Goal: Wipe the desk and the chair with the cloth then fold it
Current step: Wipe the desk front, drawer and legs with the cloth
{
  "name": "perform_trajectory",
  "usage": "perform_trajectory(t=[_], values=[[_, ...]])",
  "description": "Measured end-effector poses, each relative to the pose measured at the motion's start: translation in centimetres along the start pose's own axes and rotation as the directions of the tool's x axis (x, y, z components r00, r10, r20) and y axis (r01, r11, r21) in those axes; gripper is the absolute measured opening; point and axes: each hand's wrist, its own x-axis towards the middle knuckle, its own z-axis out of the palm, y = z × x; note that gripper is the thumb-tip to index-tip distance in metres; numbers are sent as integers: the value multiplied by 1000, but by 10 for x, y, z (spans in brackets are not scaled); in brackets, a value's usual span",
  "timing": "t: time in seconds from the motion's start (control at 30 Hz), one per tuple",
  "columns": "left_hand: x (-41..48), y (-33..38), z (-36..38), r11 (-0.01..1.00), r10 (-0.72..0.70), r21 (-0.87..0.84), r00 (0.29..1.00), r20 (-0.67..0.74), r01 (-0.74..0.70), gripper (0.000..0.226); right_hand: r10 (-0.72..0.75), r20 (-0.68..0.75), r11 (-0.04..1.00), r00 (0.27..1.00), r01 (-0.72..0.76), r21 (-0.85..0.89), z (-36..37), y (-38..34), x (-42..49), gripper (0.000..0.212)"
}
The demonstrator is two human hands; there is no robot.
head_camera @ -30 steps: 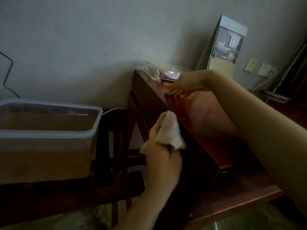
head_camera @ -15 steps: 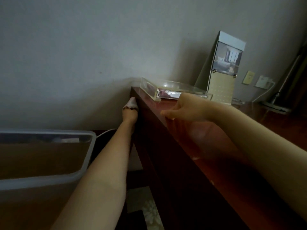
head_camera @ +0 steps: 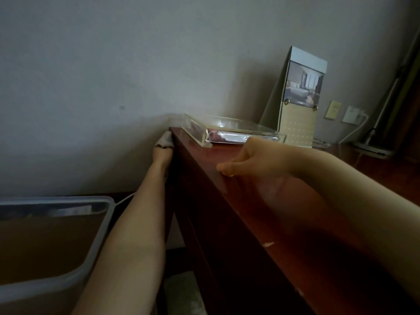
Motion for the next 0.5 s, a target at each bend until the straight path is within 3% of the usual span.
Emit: perform_trajectory(t=[0.1,0.2,0.37,0.43,0.5], values=[[-25,11,2,982,-75,-175,997,-7,73,24,16,20,1000,1000,-17,20,-2,-5,-4,40],[-72,32,3,947,61,-315,998,-4,-59,22,25,1,1000,1000,-25,2,-3,-9,-8,32],[-169,65,3,924,225,-317,974,1,-213,33,15,26,998,1000,-16,54,-4,-16,-18,20],[-207,75,1,934,219,-299,974,54,-194,35,16,15,999,1000,-17,50,-4,-18,-22,21],[-249,90,-1,955,126,-280,988,87,-97,29,9,28,999,1000,-10,51,-5,-20,-25,20]])
